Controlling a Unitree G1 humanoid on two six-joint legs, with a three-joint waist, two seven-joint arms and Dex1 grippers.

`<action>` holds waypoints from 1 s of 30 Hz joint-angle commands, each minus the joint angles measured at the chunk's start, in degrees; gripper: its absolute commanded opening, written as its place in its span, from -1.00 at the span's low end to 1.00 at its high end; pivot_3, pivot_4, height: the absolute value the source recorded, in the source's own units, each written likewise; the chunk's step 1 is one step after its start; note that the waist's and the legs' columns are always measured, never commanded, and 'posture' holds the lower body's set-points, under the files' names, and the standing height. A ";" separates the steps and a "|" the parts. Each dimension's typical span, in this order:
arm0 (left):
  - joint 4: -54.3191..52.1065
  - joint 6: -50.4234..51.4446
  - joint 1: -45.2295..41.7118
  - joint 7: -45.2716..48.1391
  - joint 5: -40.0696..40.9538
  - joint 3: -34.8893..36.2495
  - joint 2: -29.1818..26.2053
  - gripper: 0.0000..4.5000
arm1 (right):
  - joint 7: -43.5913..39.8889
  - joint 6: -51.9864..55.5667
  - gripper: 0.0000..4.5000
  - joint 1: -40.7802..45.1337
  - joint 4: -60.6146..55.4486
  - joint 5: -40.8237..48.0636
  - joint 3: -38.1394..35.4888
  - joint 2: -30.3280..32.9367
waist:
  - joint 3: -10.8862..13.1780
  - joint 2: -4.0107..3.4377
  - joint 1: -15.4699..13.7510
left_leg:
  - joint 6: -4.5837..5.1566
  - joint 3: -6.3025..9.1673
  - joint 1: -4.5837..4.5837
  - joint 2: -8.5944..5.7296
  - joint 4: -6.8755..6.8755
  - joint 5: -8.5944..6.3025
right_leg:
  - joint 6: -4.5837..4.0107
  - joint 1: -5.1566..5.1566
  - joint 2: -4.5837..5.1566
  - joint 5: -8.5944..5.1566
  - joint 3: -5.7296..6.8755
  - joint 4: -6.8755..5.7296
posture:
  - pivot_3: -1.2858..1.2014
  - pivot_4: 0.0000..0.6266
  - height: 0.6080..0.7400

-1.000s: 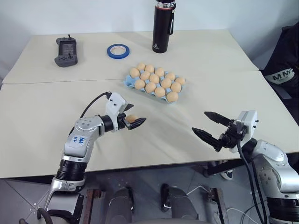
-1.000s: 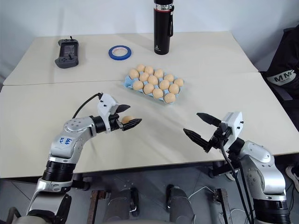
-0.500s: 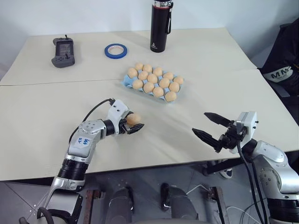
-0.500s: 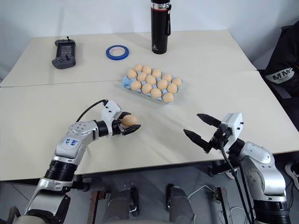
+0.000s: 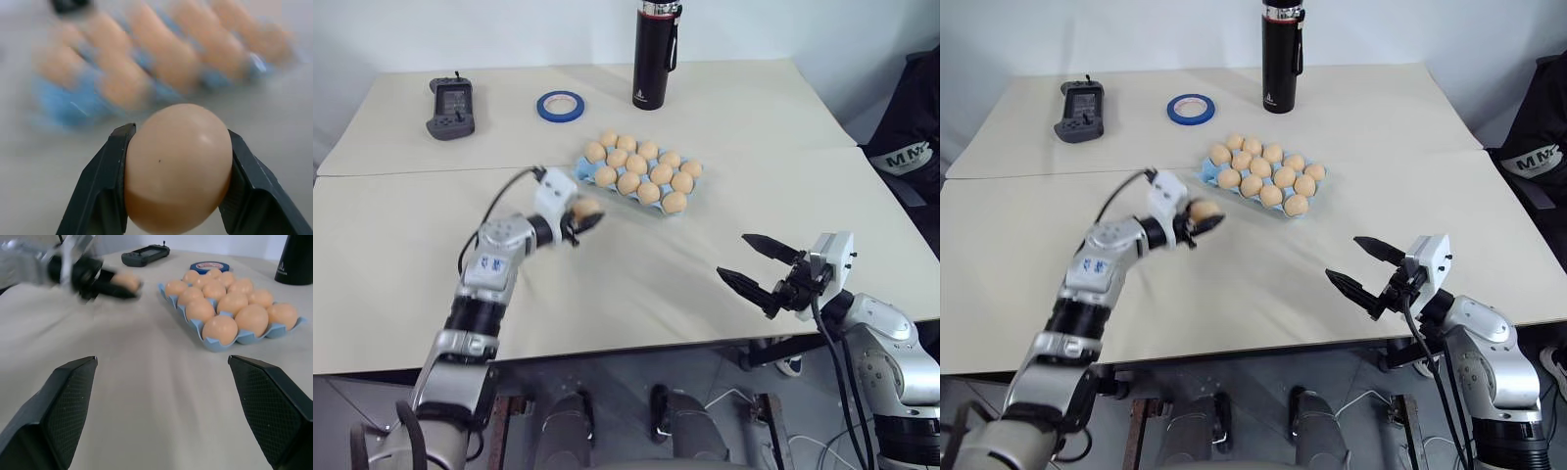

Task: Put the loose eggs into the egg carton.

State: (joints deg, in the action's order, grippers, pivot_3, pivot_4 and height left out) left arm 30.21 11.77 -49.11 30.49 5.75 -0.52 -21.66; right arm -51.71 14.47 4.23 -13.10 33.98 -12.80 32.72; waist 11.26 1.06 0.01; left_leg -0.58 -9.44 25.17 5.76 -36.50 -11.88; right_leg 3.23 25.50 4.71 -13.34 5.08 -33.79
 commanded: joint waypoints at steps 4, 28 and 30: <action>24.60 -13.68 -13.33 -6.86 -2.89 2.11 3.35 -0.17 | 0.03 -1.99 1.00 1.34 0.01 -0.25 -0.33 -0.54 | 0.01 0.01 0.07 | 0.02 -0.02 0.03 -0.01 0.02 -0.01 | 0.30 0.03 -0.02 0.16 0.02 0.04 | 0.03 -0.52 1.00; 45.68 -13.98 -29.16 -21.81 -5.98 6.18 7.20 -0.17 | 1.11 -0.98 1.00 -1.42 -2.56 0.41 -1.63 0.22 | 0.09 0.16 0.20 | -0.03 0.03 0.03 -0.02 0.16 -0.04 | 0.44 0.09 -0.07 0.20 0.09 0.05 | 0.03 -0.52 1.00; 45.85 -13.85 -29.44 -22.20 -6.15 6.44 7.26 -0.17 | 1.12 -0.92 1.00 -1.26 -2.49 0.38 -1.48 0.21 | 0.10 0.16 0.19 | -0.03 0.04 0.03 -0.02 0.16 -0.04 | 0.44 0.09 -0.07 0.20 0.09 0.04 | 0.03 -0.52 1.00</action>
State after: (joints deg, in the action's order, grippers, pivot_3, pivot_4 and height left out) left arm 76.86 -1.83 -76.24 8.97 0.06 5.51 -14.30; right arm -50.55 13.81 2.80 -13.43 33.32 -12.86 32.23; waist 11.36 1.22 0.20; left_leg -0.61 -9.41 25.20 5.74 -36.34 -11.92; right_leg 3.67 25.59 4.64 -13.14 5.16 -33.75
